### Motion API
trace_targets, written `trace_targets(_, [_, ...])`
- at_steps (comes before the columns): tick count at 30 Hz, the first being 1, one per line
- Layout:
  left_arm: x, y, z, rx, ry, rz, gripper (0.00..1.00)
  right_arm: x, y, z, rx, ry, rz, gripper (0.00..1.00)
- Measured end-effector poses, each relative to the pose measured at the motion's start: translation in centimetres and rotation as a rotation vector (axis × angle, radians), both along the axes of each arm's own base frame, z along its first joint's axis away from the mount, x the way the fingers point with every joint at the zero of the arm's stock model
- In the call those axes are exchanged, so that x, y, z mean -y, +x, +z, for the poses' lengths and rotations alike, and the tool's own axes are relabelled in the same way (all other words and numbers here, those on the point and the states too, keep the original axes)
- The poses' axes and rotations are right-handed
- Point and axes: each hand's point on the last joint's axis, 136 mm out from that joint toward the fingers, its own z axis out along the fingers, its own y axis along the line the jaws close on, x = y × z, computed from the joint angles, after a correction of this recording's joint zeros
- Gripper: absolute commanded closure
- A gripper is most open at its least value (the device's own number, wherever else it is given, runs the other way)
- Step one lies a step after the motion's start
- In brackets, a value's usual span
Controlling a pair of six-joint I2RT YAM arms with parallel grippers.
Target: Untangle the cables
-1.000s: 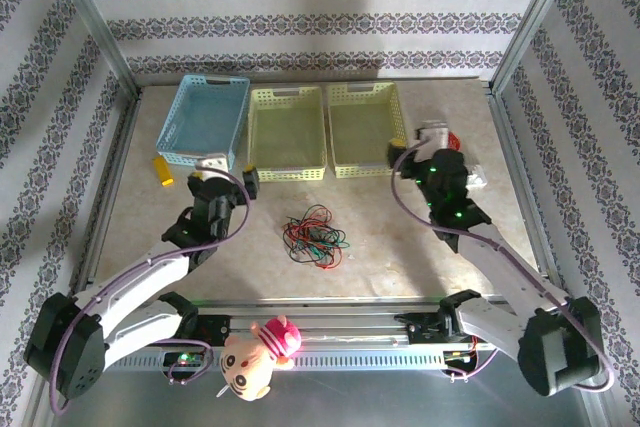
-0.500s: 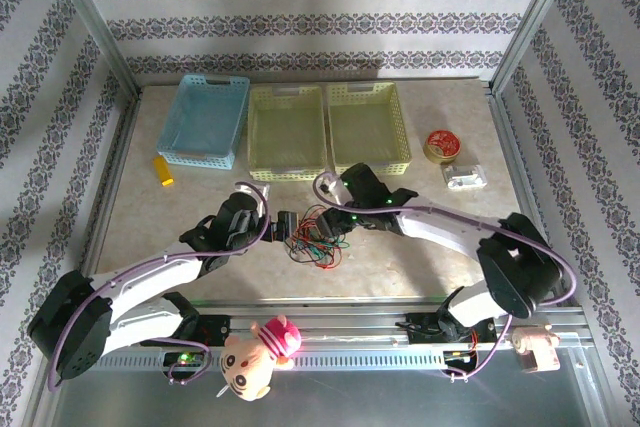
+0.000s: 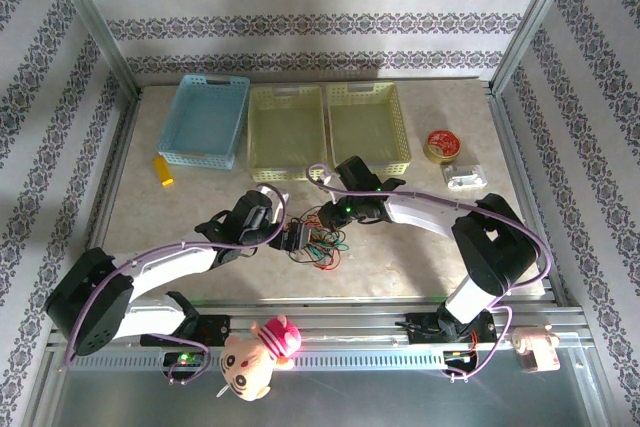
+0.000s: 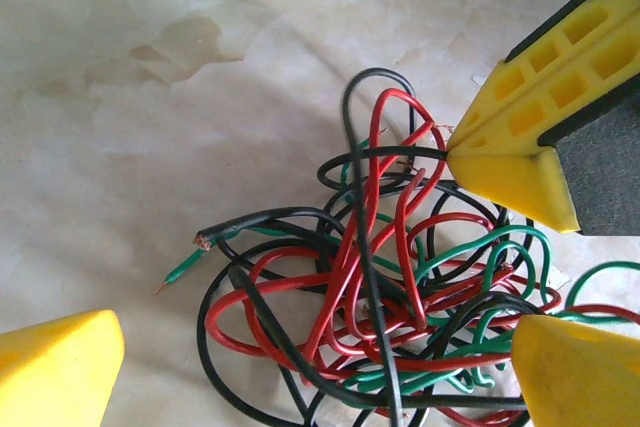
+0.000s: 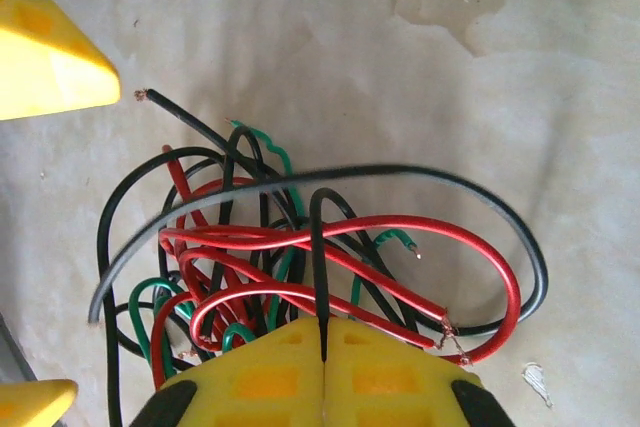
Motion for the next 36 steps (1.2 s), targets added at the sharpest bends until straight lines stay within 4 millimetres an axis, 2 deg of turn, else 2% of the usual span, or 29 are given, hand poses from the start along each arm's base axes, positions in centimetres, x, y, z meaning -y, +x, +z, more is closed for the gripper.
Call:
trace_targets(4, [0.4, 0.2, -1.0, -0.025, 0.027, -0.022, 0.00, 0.0, 0.0, 0.0, -0.003, 0.000, -0.002, 0.72])
trace_targets(6, [0.4, 0.2, -1.7, -0.037, 0.043, -0.027, 0.00, 0.0, -0.1, 0.0, -0.008, 0.002, -0.002, 0.71])
trace_targets(7, [0.4, 0.2, -1.9, -0.041, 0.049, -0.029, 0.01, 0.0, -0.1, 0.0, -0.011, 0.003, -0.004, 0.73])
trace_targets(13, [0.4, 0.3, -2.4, -0.047, 0.069, -0.034, 0.05, -0.1, -0.2, 0.0, -0.022, 0.007, -0.015, 1.00])
trace_targets(16, [0.3, 0.5, -2.8, -0.049, 0.083, -0.028, 0.08, 0.1, 0.0, 0.5, -0.005, 0.009, -0.021, 1.00])
trace_targets(19, [0.0, 0.8, -3.4, -0.053, 0.108, -0.014, 0.10, 0.6, 0.7, 2.7, 0.064, 0.026, -0.049, 1.00])
trace_targets(26, [-1.2, 1.7, -5.2, -0.051, 0.184, 0.050, 0.17, 2.6, 2.6, 11.6, 0.318, 0.118, -0.170, 1.00])
trace_targets(30, [-1.4, 2.1, -5.6, -0.043, 0.208, 0.074, 0.25, 3.5, 3.3, 14.6, 0.390, 0.155, -0.234, 1.00])
trace_targets(36, [-1.8, 2.6, -6.3, -0.045, 0.244, 0.100, 0.29, 5.4, 4.7, 18.7, 0.527, 0.173, -0.355, 1.00])
